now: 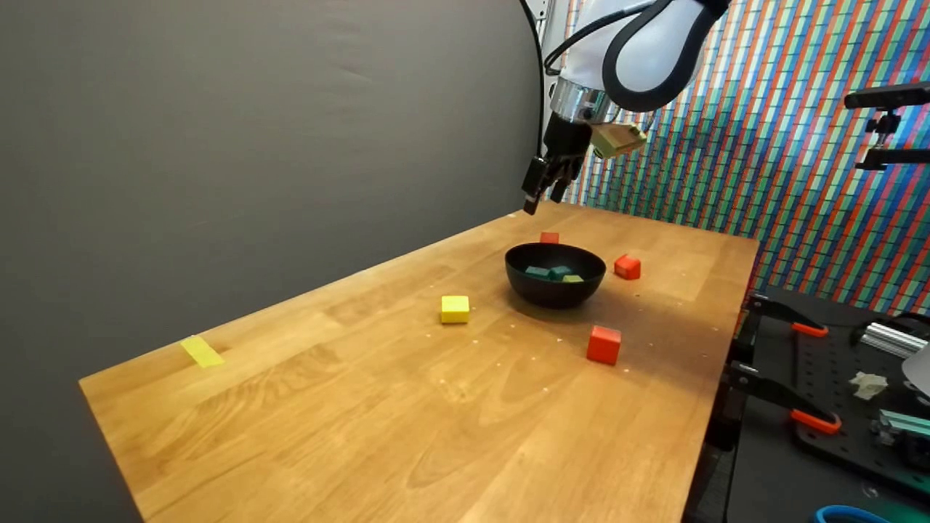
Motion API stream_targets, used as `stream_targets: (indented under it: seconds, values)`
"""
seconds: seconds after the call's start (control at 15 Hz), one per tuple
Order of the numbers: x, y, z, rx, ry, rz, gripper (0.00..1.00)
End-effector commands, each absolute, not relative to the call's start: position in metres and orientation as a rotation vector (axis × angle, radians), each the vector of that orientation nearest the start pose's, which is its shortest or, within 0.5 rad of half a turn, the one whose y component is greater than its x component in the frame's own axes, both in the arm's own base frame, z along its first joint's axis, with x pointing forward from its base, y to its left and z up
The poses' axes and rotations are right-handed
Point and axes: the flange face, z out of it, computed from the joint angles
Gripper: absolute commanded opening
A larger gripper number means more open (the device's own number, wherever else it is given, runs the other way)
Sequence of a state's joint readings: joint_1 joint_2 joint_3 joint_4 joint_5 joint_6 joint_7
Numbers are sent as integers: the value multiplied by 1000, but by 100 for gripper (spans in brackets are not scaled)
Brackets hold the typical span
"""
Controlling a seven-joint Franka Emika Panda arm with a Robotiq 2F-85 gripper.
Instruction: Move the blocks in the black bowl and put them around the bowl
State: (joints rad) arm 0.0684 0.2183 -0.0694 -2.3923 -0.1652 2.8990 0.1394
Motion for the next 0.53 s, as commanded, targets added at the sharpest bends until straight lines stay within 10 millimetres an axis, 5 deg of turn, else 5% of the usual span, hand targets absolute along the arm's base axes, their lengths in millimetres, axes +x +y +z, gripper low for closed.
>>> stream_targets:
  seconds: [0.0, 0.2, 0.4, 0.47]
  values:
    - [508, 45, 252, -3072, -287, -407, 100]
    - [510, 66, 227, -2994, -506, -276, 100]
    - [509, 62, 204, -2918, -696, -101, 100]
    - [500, 70, 211, -2970, -601, -164, 100]
